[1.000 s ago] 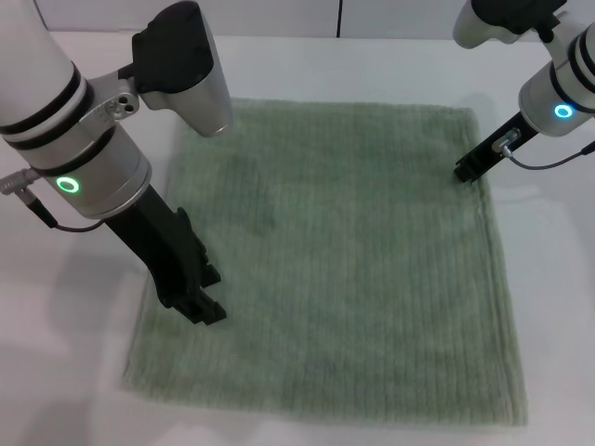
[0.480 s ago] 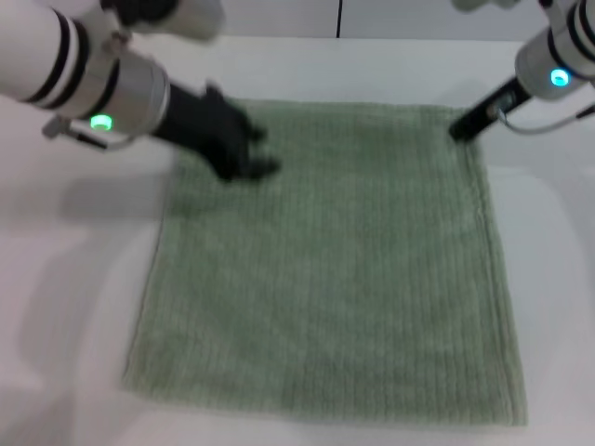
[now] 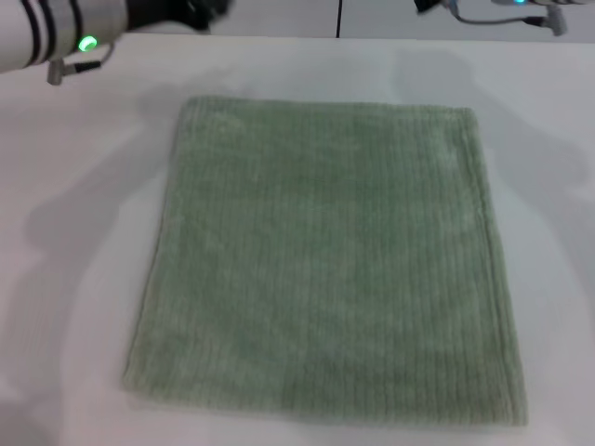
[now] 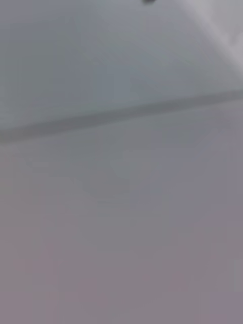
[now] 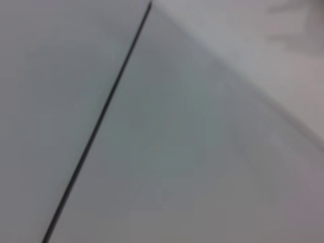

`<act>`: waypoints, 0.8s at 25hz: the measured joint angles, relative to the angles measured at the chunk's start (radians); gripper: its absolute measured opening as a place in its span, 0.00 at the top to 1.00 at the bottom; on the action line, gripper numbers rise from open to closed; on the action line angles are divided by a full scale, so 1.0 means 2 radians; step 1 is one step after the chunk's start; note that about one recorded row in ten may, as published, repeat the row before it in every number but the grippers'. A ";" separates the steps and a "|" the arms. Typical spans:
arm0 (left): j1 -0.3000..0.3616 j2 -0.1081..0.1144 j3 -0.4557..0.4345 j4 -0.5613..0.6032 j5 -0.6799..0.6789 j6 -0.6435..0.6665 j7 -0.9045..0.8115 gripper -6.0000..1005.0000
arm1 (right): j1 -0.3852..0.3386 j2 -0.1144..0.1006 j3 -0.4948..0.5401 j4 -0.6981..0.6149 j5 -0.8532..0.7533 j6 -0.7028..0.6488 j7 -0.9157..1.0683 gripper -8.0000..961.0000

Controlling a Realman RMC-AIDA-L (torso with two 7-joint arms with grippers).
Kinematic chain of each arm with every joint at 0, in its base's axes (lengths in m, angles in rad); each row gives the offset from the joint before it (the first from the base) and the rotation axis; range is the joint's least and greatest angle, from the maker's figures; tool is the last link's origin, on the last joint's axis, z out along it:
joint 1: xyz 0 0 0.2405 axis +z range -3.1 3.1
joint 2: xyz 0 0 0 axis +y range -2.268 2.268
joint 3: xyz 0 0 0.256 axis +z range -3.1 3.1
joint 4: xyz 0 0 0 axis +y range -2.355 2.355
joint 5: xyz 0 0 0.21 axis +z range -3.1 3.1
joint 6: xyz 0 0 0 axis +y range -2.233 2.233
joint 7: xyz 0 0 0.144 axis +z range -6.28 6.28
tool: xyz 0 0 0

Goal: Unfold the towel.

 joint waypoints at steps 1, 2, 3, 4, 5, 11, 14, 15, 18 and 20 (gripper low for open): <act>0.000 0.000 0.000 0.000 0.000 0.000 0.000 0.62 | -0.023 0.000 -0.038 -0.012 0.041 0.057 0.000 0.99; 0.000 0.000 0.000 0.000 0.000 0.000 0.000 0.62 | -0.023 0.000 -0.038 -0.012 0.041 0.057 0.000 0.99; 0.002 0.000 -0.009 -0.035 -0.079 -0.060 0.045 0.62 | -0.037 -0.001 -0.059 -0.020 0.060 0.087 0.000 0.99; 0.002 0.000 -0.009 -0.035 -0.079 -0.060 0.045 0.62 | -0.052 -0.001 -0.080 -0.027 0.077 0.122 0.000 0.99; 0.002 0.000 -0.009 -0.035 -0.079 -0.060 0.045 0.62 | -0.067 -0.001 -0.103 -0.035 0.092 0.155 0.000 0.99; -0.043 -0.003 -0.106 -0.227 -0.474 -0.085 0.342 0.62 | -0.161 -0.002 -0.254 -0.044 0.129 0.418 0.055 0.99; -0.051 -0.003 -0.139 -0.284 -0.570 -0.032 0.438 0.62 | -0.187 -0.002 -0.288 -0.033 0.128 0.503 0.085 0.99; -0.060 -0.002 -0.171 -0.342 -0.651 0.027 0.521 0.62 | -0.196 -0.002 -0.298 -0.025 0.128 0.538 0.099 0.99; -0.068 -0.003 -0.198 -0.408 -0.732 0.094 0.614 0.62 | -0.224 -0.002 -0.323 0.016 0.128 0.636 0.150 0.99; -0.072 -0.004 -0.203 -0.435 -0.769 0.116 0.658 0.62 | -0.234 -0.001 -0.330 0.053 0.129 0.687 0.181 0.99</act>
